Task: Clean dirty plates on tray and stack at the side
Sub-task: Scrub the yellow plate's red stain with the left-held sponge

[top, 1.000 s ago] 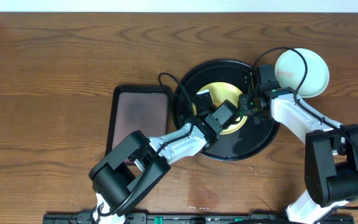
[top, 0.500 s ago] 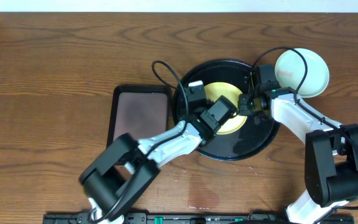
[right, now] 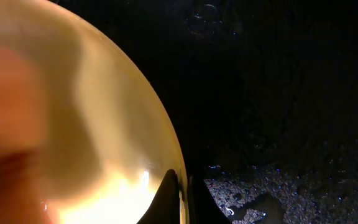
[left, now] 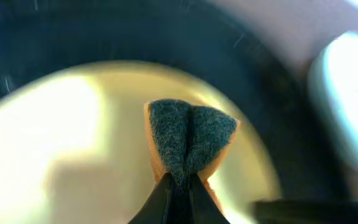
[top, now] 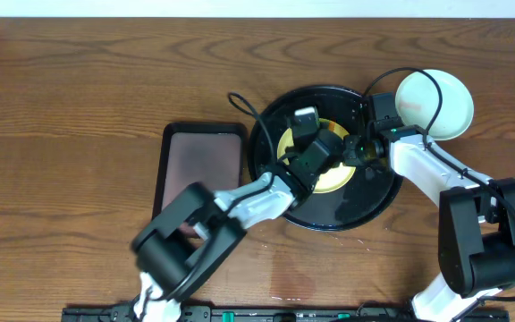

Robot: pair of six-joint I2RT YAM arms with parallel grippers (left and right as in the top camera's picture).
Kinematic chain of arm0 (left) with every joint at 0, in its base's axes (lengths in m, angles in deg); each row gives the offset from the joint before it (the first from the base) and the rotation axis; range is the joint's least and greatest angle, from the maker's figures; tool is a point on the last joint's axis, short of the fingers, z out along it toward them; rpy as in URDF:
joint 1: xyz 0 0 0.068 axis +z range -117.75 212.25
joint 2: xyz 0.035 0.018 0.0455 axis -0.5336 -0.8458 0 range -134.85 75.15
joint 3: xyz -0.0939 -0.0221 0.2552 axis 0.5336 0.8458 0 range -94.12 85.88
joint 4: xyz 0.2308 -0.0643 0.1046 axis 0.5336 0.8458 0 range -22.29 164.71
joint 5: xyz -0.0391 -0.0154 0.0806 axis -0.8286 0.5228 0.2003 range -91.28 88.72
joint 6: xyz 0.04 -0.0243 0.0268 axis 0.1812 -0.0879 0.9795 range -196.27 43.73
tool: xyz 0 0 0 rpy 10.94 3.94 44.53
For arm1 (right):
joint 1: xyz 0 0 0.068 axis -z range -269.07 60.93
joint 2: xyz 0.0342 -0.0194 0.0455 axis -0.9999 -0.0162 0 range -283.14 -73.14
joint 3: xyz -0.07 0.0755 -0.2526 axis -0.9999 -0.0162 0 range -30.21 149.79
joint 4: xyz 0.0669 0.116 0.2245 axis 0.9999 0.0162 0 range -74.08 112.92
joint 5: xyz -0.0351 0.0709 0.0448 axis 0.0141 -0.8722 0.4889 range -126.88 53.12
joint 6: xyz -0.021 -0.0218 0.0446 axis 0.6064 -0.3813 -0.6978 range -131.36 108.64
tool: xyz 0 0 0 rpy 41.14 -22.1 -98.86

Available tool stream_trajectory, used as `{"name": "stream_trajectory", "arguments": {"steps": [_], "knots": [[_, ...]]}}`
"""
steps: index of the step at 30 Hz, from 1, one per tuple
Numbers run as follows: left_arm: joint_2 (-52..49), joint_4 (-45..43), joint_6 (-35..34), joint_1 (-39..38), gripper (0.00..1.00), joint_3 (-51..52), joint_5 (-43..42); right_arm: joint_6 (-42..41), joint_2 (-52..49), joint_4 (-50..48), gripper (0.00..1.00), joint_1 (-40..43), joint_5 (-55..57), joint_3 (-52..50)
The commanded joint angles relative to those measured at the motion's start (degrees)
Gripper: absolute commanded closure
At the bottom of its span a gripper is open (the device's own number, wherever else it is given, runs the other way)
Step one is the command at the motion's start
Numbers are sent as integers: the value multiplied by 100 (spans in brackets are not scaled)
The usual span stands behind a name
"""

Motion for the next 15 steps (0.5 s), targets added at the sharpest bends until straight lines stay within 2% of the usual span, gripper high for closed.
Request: {"name": "stream_trajectory", "arguments": {"steps": [1,4,8,15], "knots": [[-267,-11,50,9,91,20,-225,-7,-81,11,99,-96,96,11],[-304,55,111,17,91,20,-195,-7,-81,15,99,-96,96,11],[-299,144,669,127,91,20,-166,-7,-81,33,99,-96,98,11],[17,1239,826,647,92,17,0,-7,-81,50,99,-96,98,11]]}}
